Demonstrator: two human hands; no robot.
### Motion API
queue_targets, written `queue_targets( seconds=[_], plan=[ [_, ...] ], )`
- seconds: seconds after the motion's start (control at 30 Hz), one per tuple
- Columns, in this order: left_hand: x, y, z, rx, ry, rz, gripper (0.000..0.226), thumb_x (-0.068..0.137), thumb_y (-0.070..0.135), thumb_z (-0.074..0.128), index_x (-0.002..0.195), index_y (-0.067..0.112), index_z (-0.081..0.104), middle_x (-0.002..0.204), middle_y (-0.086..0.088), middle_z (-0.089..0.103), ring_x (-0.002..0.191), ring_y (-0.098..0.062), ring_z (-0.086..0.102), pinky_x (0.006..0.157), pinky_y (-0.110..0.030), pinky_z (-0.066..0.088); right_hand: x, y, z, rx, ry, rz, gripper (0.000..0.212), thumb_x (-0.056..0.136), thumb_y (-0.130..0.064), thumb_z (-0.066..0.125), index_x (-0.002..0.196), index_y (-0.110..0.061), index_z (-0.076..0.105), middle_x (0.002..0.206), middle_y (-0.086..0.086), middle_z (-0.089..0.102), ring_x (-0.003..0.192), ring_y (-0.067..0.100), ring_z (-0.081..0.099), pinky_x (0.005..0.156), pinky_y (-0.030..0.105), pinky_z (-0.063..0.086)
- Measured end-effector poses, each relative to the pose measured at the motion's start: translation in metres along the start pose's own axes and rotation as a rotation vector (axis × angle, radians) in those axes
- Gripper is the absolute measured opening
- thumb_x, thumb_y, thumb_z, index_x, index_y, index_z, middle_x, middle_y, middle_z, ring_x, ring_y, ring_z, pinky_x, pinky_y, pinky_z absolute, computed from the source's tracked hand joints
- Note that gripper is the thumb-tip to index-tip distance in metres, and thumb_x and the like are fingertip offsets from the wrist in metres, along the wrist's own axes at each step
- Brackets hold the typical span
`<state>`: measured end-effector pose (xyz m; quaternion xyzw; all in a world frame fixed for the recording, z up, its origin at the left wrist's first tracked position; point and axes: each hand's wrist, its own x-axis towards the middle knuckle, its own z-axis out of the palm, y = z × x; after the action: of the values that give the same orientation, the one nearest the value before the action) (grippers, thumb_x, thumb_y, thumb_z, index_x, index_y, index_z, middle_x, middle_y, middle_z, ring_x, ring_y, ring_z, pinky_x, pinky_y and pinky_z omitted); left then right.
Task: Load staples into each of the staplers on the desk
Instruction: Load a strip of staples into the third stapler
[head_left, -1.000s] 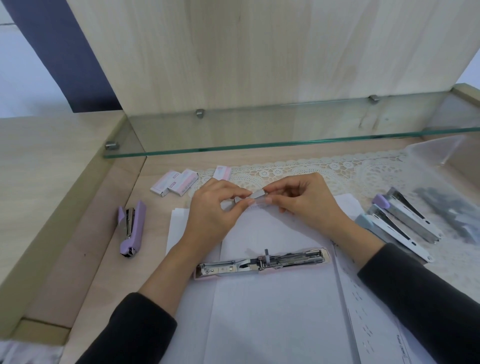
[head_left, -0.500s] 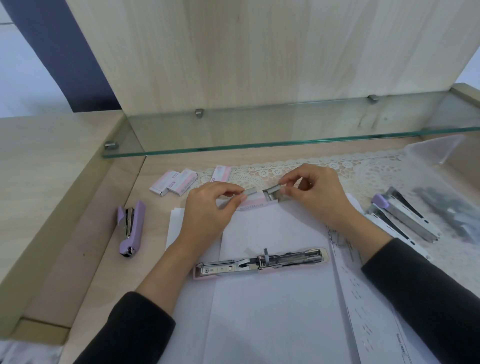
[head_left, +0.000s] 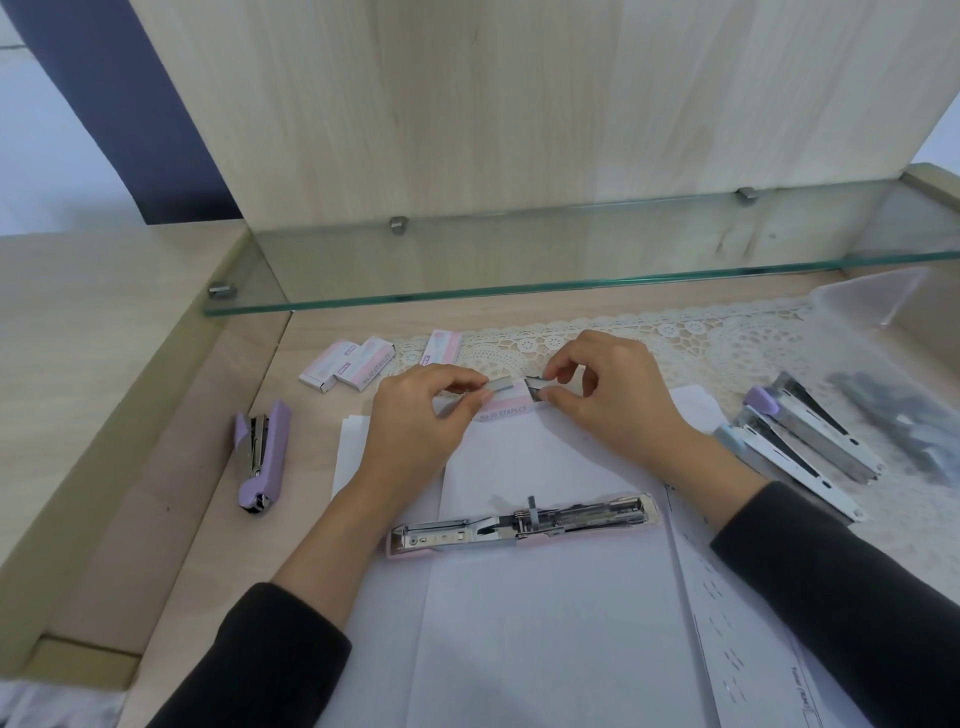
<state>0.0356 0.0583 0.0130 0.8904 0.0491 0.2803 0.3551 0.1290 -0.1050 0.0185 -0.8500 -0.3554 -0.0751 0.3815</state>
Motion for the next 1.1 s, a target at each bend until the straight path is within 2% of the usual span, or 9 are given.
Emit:
queue_targets(
  seconds=[0.13, 0.23, 0.3, 0.43, 0.6, 0.67, 0.8, 0.97, 1.1],
  plan=[
    [0.000, 0.000, 0.000, 0.005, 0.003, -0.001, 0.022, 0.074, 0.027, 0.063, 0.085, 0.012, 0.073, 0.080, 0.012, 0.065, 0.080, -0.002, 0.059, 0.073, -0.004, 0.040, 0.001, 0.000, -0.001, 0.019, -0.038, 0.053, 0.010, 0.068, -0.022, 0.076, 0.075, -0.016, 0.072, 0.076, 0.000, 0.060, 0.056, -0.002, 0.039, 0.063, 0.030, 0.041],
    [-0.001, 0.000, 0.000, 0.007, 0.000, -0.006, 0.022, 0.074, 0.028, 0.063, 0.086, 0.012, 0.073, 0.081, 0.011, 0.066, 0.080, -0.002, 0.059, 0.073, -0.005, 0.041, 0.001, -0.002, -0.002, 0.063, -0.059, 0.057, 0.005, 0.069, -0.017, 0.075, 0.073, -0.017, 0.072, 0.080, 0.005, 0.064, 0.051, 0.001, 0.042, 0.062, 0.029, 0.042],
    [0.000, -0.001, -0.001, 0.001, 0.009, -0.013, 0.021, 0.075, 0.026, 0.062, 0.086, 0.011, 0.072, 0.081, 0.008, 0.067, 0.078, 0.000, 0.058, 0.071, -0.004, 0.040, 0.000, -0.001, -0.004, 0.103, -0.063, 0.092, 0.008, 0.072, -0.011, 0.072, 0.077, -0.017, 0.071, 0.080, 0.001, 0.065, 0.050, 0.005, 0.047, 0.060, 0.015, 0.040],
    [0.001, 0.000, -0.003, -0.019, 0.042, -0.052, 0.007, 0.078, 0.012, 0.069, 0.084, 0.009, 0.071, 0.077, 0.005, 0.065, 0.066, 0.008, 0.056, 0.063, -0.002, 0.038, 0.001, -0.001, -0.009, 0.118, -0.122, 0.165, 0.015, 0.077, -0.006, 0.066, 0.090, -0.013, 0.071, 0.065, -0.020, 0.052, 0.055, -0.009, 0.049, 0.056, 0.002, 0.037],
    [0.000, -0.002, -0.003, -0.077, 0.020, -0.108, 0.006, 0.078, 0.008, 0.068, 0.084, 0.008, 0.071, 0.076, 0.006, 0.066, 0.064, 0.006, 0.058, 0.062, -0.003, 0.042, 0.000, 0.000, -0.007, 0.184, -0.101, 0.219, 0.014, 0.073, -0.010, 0.072, 0.087, -0.013, 0.071, 0.043, -0.022, 0.053, 0.049, -0.008, 0.048, 0.050, 0.003, 0.035],
    [-0.001, -0.002, -0.002, -0.094, 0.023, -0.117, 0.006, 0.079, 0.006, 0.068, 0.084, 0.006, 0.070, 0.075, 0.007, 0.065, 0.064, 0.008, 0.059, 0.063, -0.003, 0.043, -0.001, 0.000, -0.005, 0.202, -0.087, 0.232, 0.011, 0.071, -0.011, 0.073, 0.082, -0.013, 0.072, 0.044, -0.032, 0.053, 0.047, -0.006, 0.048, 0.047, 0.004, 0.034],
    [-0.001, -0.002, -0.001, -0.146, 0.031, -0.163, 0.006, 0.079, 0.006, 0.067, 0.085, 0.007, 0.070, 0.076, 0.004, 0.067, 0.064, 0.006, 0.060, 0.066, -0.007, 0.047, -0.001, -0.004, -0.001, 0.214, -0.045, 0.195, 0.003, 0.070, -0.010, 0.075, 0.073, -0.011, 0.073, 0.058, -0.021, 0.055, 0.049, -0.004, 0.049, 0.048, 0.006, 0.033],
    [-0.003, 0.002, 0.001, -0.166, 0.039, -0.195, 0.005, 0.080, 0.008, 0.067, 0.083, 0.011, 0.068, 0.076, 0.009, 0.065, 0.066, 0.007, 0.061, 0.067, -0.007, 0.048, -0.002, -0.008, 0.002, 0.160, -0.109, 0.138, 0.011, 0.073, -0.011, 0.071, 0.084, -0.011, 0.074, 0.068, -0.012, 0.061, 0.054, -0.009, 0.051, 0.054, 0.003, 0.035],
    [-0.006, 0.008, 0.003, -0.181, 0.036, -0.208, 0.008, 0.079, 0.010, 0.068, 0.079, 0.018, 0.065, 0.076, 0.014, 0.064, 0.069, 0.009, 0.062, 0.067, -0.005, 0.047, -0.001, -0.009, 0.003, 0.153, -0.090, 0.157, 0.013, 0.075, -0.007, 0.068, 0.086, -0.009, 0.074, 0.060, -0.014, 0.057, 0.053, -0.011, 0.051, 0.056, 0.002, 0.036]
  ],
)
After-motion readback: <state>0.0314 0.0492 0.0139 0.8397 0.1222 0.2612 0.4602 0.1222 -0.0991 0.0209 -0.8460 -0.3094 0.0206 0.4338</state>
